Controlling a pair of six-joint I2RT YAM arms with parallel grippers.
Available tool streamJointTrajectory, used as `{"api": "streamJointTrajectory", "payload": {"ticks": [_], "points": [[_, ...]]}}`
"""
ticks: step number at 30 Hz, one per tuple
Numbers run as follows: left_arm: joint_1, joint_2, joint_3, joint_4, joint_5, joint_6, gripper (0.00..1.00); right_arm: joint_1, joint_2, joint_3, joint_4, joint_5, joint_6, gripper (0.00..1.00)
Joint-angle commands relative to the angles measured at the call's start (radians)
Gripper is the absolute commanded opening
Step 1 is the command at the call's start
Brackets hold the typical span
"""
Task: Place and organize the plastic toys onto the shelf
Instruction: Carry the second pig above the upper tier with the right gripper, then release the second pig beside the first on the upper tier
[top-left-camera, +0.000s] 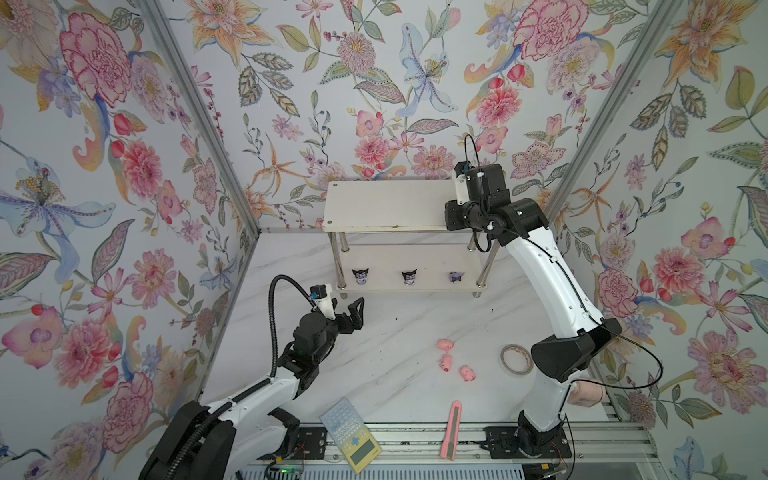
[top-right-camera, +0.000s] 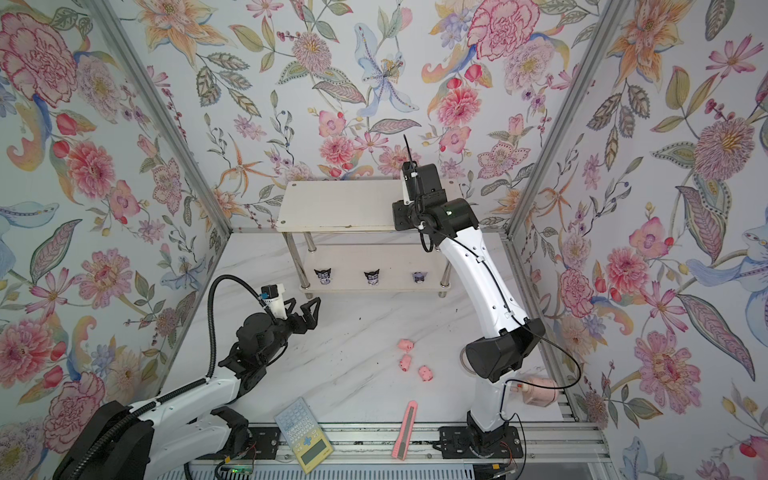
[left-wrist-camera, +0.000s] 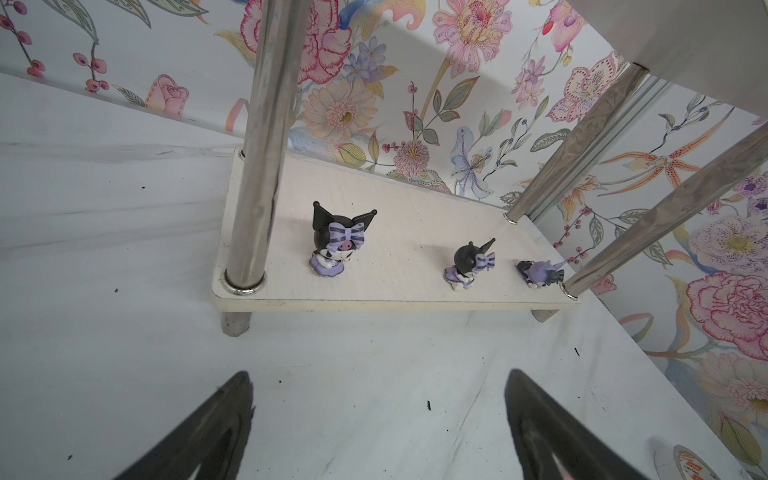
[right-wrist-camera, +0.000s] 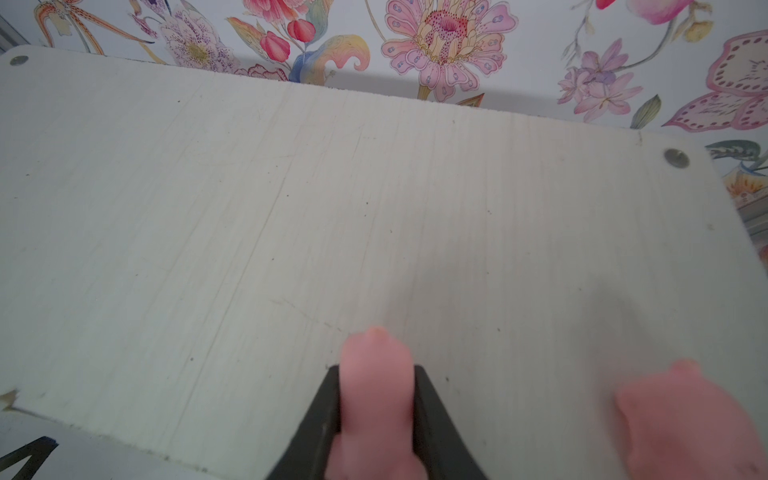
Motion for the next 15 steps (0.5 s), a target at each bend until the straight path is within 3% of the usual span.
{"api": "streamJointTrajectory", "payload": {"ticks": [1, 6, 11, 15], "points": [[0.000, 0.008, 0.023, 0.010, -0.003, 0.011, 0.95, -0.016, 0.022, 0.024, -0.029, -0.004, 0.014, 0.29], [0.000, 0.004, 0.022, 0.010, -0.004, 0.010, 0.95, -0.025, 0.032, 0.026, -0.029, -0.018, 0.023, 0.32], [0.000, 0.003, 0.021, 0.010, -0.004, 0.010, 0.95, -0.025, 0.037, 0.029, -0.028, -0.022, 0.030, 0.58], [0.000, 0.003, 0.022, 0.007, -0.004, 0.011, 0.95, -0.027, 0.033, 0.036, -0.028, -0.021, 0.033, 0.65]]}}
